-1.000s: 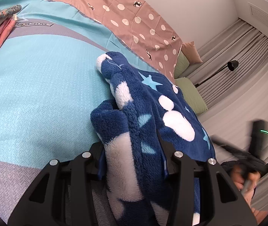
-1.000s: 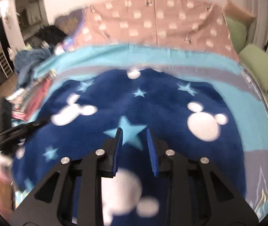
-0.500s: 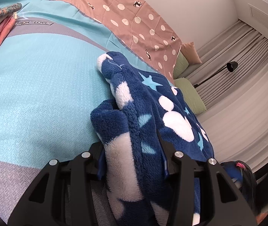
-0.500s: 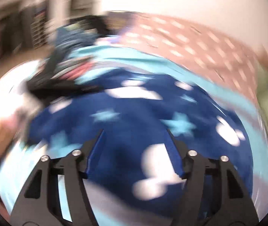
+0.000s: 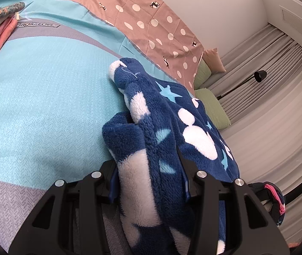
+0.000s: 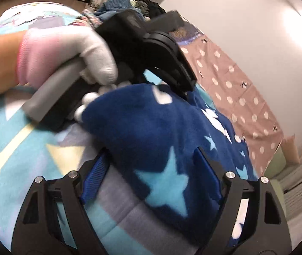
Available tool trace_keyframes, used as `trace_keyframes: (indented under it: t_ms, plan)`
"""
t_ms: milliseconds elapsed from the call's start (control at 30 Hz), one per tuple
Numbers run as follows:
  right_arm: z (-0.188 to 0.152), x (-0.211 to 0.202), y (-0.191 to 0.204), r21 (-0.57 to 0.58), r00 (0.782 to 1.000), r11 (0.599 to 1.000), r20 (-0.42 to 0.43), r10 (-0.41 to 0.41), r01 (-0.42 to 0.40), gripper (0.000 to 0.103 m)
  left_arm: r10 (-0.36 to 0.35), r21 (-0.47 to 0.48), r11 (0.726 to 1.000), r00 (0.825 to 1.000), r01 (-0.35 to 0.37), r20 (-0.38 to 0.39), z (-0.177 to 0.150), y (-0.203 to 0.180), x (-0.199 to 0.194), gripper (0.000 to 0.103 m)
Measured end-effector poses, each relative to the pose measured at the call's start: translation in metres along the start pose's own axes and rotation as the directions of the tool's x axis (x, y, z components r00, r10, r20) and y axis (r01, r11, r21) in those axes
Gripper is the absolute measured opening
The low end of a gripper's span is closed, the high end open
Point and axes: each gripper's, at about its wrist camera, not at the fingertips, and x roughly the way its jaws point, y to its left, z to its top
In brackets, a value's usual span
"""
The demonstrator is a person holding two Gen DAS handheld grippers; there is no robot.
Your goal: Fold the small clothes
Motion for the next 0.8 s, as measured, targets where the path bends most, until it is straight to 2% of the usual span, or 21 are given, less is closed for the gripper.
trace_keyframes:
  t_ms: [133,200,300,500,633,800]
  plan:
    - [0.012,0.009,0.001,0.019,1.000,1.000,0.011,0.023,-0.024,0.077,-0.002,-0.001,1.000,1.000,0.002,-0.001,0.000,0.000,0.000,0.046]
    - [0.015,0.009,0.003,0.017,0.999,0.999,0.027,0.028,-0.028,0.071,-0.001,-0.001,1.000,1.000,0.001,-0.004,0.000,0.000,0.000,0.046]
    - [0.017,0.005,0.001,0.033,0.998,0.999,0.044,0.040,-0.042,0.056,0.004,0.000,1.000,1.000,-0.004,-0.008,0.001,-0.002,0.002,0.046]
    - [0.018,0.002,-0.017,0.123,0.994,0.987,0.059,0.093,-0.100,0.036,0.032,0.011,0.999,0.999,-0.032,-0.010,0.002,-0.012,0.004,0.042]
    - [0.019,0.001,-0.037,0.215,0.988,0.964,0.059,0.145,-0.155,0.030,0.024,-0.020,1.000,1.000,-0.024,0.003,0.005,-0.019,0.001,0.034]
    - [0.021,-0.012,-0.062,0.317,0.979,0.926,0.096,0.182,-0.203,0.027,0.032,0.011,0.999,0.999,-0.032,0.016,0.016,-0.042,-0.008,0.033]
